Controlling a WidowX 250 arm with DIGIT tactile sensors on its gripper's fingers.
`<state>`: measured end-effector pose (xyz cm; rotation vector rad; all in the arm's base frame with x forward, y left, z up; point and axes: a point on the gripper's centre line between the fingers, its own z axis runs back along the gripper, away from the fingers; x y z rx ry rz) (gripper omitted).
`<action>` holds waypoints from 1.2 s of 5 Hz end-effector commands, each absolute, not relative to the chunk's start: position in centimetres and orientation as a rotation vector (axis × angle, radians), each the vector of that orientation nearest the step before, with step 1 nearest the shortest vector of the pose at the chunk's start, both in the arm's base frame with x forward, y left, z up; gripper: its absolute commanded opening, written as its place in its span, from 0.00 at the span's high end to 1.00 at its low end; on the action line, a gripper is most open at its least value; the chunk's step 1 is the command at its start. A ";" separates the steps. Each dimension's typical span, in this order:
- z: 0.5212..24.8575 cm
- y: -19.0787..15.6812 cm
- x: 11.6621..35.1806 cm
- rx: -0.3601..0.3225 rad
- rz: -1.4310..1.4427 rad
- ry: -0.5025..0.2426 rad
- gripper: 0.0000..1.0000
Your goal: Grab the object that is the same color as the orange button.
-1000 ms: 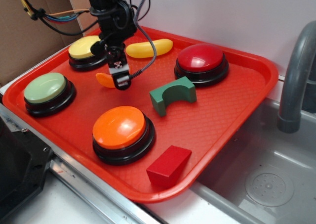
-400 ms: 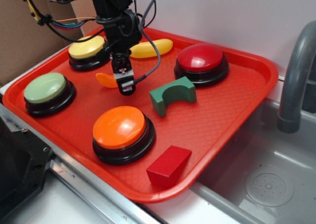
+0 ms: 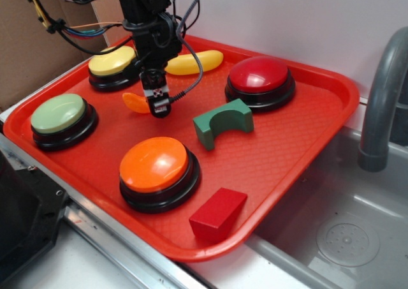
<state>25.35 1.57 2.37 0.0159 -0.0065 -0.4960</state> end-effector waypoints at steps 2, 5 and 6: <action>10.4 1.4 25.2 0.160 -0.357 -0.078 1.00; 21.9 -0.1 19.4 0.309 -0.069 -0.075 1.00; 23.2 -0.2 18.5 0.294 0.011 -0.066 1.00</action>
